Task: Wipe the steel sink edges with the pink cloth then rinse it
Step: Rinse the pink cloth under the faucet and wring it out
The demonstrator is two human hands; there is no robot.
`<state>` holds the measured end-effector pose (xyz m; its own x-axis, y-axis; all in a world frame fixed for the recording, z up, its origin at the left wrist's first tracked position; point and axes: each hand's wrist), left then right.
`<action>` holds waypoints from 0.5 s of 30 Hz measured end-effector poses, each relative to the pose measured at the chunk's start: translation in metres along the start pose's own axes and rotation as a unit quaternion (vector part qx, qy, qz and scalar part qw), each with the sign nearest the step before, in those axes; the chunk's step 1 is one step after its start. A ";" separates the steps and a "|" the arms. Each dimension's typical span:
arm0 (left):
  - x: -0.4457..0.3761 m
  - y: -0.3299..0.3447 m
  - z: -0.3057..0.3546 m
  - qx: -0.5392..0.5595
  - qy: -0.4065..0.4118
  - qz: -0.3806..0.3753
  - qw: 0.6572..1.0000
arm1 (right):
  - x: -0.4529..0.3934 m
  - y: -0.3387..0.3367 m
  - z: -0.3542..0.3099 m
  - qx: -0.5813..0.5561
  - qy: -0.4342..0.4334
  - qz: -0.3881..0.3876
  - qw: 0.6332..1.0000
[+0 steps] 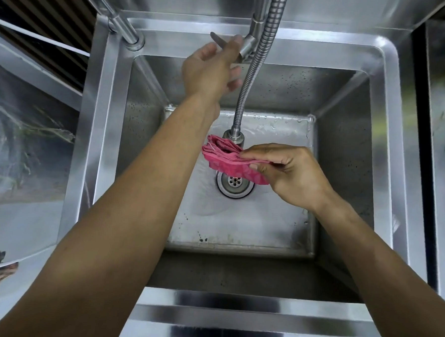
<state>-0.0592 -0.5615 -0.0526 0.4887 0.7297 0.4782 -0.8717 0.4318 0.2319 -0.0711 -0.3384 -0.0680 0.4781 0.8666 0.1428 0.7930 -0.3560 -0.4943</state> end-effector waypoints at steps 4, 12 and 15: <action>-0.005 0.000 -0.009 -0.019 0.013 -0.043 0.999 | -0.001 0.000 0.001 0.003 -0.004 0.008 1.000; -0.019 -0.017 -0.030 -0.252 0.327 -0.064 0.908 | -0.013 -0.012 0.000 0.019 -0.035 0.025 0.999; -0.019 -0.023 -0.029 -0.291 0.363 -0.074 0.882 | -0.014 -0.017 -0.001 0.026 -0.038 0.024 0.999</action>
<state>-0.0476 -0.5701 -0.0920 0.6751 0.6983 -0.2380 -0.7326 0.5966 -0.3277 -0.0909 -0.3443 -0.0611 0.4830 0.8739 0.0545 0.7487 -0.3800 -0.5432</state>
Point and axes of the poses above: each hand's wrist, its own x-axis away from the middle knuckle, its own y-axis out of the palm, z = x × y, and after that the axes turned 3 degrees about x, right-handed
